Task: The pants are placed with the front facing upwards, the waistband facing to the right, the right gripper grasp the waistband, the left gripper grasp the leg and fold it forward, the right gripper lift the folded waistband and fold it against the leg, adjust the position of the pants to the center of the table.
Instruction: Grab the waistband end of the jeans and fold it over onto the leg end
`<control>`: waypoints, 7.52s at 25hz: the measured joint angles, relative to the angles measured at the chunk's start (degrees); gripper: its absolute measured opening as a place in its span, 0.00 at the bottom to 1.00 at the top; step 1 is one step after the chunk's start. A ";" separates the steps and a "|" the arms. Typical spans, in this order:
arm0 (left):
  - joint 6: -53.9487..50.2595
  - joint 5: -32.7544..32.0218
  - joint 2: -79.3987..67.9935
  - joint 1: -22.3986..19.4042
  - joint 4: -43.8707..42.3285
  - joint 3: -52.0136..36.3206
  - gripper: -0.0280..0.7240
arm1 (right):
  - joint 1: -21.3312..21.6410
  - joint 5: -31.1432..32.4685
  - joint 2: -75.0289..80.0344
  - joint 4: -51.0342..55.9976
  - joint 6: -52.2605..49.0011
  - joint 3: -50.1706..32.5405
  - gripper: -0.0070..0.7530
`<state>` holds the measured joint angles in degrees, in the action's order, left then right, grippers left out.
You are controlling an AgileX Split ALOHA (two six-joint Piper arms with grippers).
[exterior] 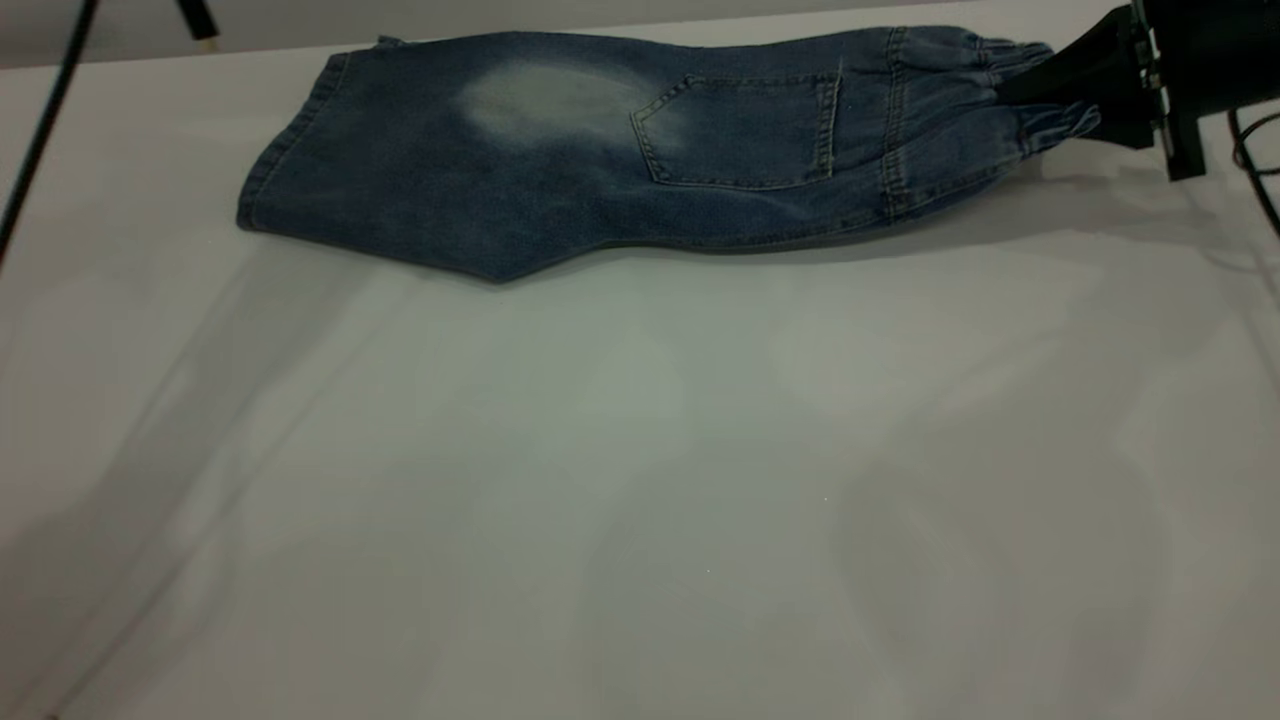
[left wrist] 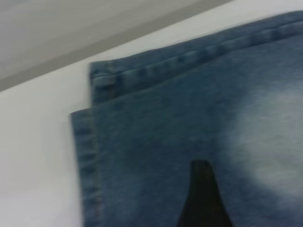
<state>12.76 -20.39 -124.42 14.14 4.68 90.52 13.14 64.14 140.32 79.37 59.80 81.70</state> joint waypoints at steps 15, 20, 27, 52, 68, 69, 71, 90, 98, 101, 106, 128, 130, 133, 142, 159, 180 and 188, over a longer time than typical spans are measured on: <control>-0.03 -16.85 -8.00 11.23 0.25 14.35 0.62 | -0.68 0.00 -3.13 -4.12 -2.95 0.16 0.11; -1.85 -30.71 -15.15 11.75 0.50 28.27 0.62 | -0.68 0.41 -3.13 -4.92 -3.48 0.19 0.11; -2.83 -46.72 -25.78 11.75 0.34 45.83 0.62 | -0.75 0.87 -3.13 -5.35 -3.98 0.38 0.11; -2.66 -47.77 -33.20 11.75 -0.53 49.64 0.62 | -2.81 1.84 -3.38 -6.79 -5.47 1.02 0.11; -2.53 -47.88 -33.38 11.75 -0.39 49.70 0.62 | -13.40 4.49 -9.38 -10.90 -15.65 12.90 0.11; -2.53 -47.88 -33.38 11.75 -0.39 49.70 0.62 | -14.50 4.49 -9.38 -10.90 -16.01 13.78 0.11; -2.48 -47.88 -33.38 11.75 -0.33 49.70 0.62 | -16.24 4.42 -9.38 -10.90 -16.68 15.10 0.11; 0.08 -49.51 -27.30 11.55 -7.57 57.07 0.62 | -17.60 3.48 -9.38 -12.97 -18.80 15.88 0.11; 7.48 -49.56 -26.06 7.02 -7.74 56.90 0.62 | -17.60 3.53 -9.38 -12.83 -18.80 15.88 0.11; 9.21 -49.50 -25.94 5.31 -7.33 55.94 0.62 | -17.54 3.53 -9.38 -12.83 -18.80 15.88 0.11; 14.46 -49.44 -24.97 4.18 -7.81 49.16 0.62 | -17.54 3.53 -9.38 -12.83 -18.71 15.88 0.11; 25.81 -49.50 -28.03 3.58 -7.52 45.95 0.62 | -17.54 4.60 -9.38 -12.72 -18.44 15.88 0.11; 25.81 -49.50 -28.50 3.58 -7.52 45.95 0.62 | -17.54 4.73 -9.43 -12.72 -18.43 15.88 0.11; 25.81 -49.50 -29.16 3.58 -7.52 45.95 0.62 | -17.54 4.92 -9.50 -12.72 -18.38 15.88 0.11; 25.81 -49.55 -29.16 3.64 -7.52 45.95 0.62 | -17.67 6.01 -9.50 -12.44 -18.48 16.59 0.11; 25.81 -49.55 -29.16 3.70 -5.77 45.95 0.62 | -24.63 5.90 -9.50 -11.82 -23.85 25.14 0.11; 25.81 -49.56 -29.16 3.70 -5.77 45.95 0.62 | -28.06 1.73 -9.45 -4.59 -22.03 26.70 0.11; 25.56 -49.67 -27.29 3.70 -6.34 45.95 0.62 | -28.11 1.42 -9.45 -4.59 -21.73 26.70 0.11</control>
<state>38.32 -70.06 -151.71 17.84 -1.65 136.47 -14.97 65.55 130.87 74.78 38.07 108.40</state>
